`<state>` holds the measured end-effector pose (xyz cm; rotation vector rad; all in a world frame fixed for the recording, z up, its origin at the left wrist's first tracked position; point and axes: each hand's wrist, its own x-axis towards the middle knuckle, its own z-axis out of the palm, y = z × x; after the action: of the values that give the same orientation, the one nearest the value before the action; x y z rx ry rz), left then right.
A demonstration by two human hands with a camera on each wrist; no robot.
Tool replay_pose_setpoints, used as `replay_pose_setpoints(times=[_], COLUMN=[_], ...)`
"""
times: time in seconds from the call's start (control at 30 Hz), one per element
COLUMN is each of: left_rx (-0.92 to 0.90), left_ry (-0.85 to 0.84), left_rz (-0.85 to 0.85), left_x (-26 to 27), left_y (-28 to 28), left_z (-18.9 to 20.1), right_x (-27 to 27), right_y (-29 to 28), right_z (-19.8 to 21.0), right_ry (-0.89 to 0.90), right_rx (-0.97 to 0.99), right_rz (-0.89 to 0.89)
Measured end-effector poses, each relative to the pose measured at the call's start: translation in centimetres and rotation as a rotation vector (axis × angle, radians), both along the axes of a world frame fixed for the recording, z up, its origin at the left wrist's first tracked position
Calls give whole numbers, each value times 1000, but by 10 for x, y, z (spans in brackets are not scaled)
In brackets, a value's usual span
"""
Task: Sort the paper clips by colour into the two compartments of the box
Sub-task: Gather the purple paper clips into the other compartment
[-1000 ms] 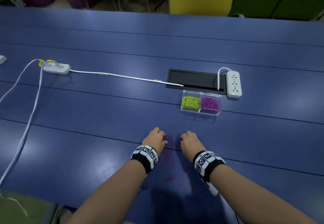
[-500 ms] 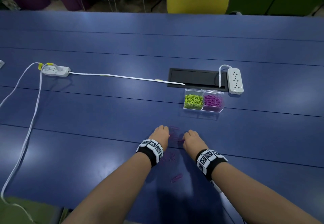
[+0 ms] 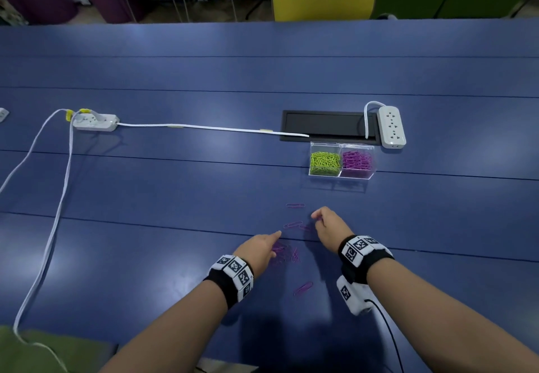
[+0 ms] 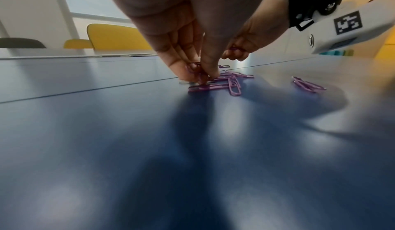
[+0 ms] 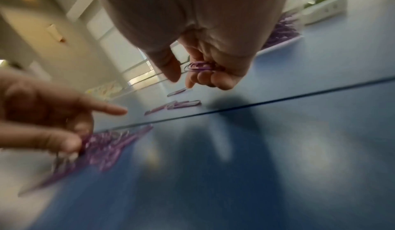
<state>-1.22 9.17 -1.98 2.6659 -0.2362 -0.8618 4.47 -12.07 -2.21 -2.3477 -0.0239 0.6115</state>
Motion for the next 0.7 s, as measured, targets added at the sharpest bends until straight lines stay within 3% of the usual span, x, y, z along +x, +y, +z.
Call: replay_pose_setpoints(times=[0.17,0.5,0.7], left_rx=[113,121,145], left_ry=[-56,-162,-181], left_rz=[-158,-140,-184], left_x=[3,9,12], left_y=[-7,-12,-10], left_z=[-4,3,-3], right_x=[-5,-10,17], right_y=[10,13,-20], right_z=[-6,-5,20], right_ry=[-30,-31,0], right_rx=[-227,-216,-62], right_rz=[217,186,5])
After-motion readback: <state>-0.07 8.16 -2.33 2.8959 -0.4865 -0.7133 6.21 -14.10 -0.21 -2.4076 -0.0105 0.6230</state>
